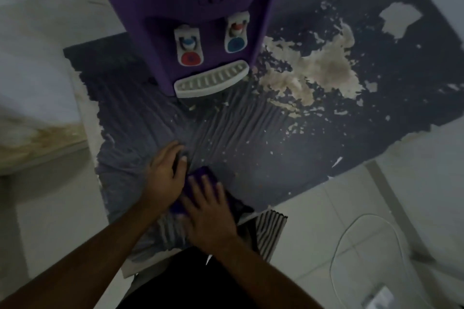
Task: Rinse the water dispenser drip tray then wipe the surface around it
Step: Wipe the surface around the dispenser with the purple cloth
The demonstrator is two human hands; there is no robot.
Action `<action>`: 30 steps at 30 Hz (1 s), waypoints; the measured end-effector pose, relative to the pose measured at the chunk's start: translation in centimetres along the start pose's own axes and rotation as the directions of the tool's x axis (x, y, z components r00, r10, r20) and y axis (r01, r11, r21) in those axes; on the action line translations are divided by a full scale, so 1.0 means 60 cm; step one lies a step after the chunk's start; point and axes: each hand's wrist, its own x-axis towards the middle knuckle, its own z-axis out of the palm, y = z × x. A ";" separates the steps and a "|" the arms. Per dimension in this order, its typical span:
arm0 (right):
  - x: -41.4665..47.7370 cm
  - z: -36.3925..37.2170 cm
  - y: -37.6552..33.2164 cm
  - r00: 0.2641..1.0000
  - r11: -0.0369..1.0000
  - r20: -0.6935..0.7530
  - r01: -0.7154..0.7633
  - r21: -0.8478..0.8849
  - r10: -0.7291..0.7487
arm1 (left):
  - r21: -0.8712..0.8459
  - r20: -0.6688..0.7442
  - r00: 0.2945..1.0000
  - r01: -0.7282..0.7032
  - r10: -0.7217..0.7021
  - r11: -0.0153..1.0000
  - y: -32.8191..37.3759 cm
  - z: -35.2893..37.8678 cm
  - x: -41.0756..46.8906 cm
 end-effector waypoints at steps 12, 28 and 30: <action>0.114 -0.111 0.268 0.995 0.996 -0.057 -0.083 -0.025 0.081 | 0.182 0.020 0.999 -0.028 0.025 0.983 0.020 0.012 0.057; 0.236 -0.154 0.283 0.953 0.959 -0.103 -0.282 0.038 0.285 | 0.017 -0.145 0.986 0.089 -0.086 0.996 0.079 0.005 0.152; 0.252 -0.132 0.224 0.997 0.998 -0.050 -0.059 0.023 0.060 | 0.029 -0.173 0.979 0.114 -0.107 0.993 0.090 0.001 0.163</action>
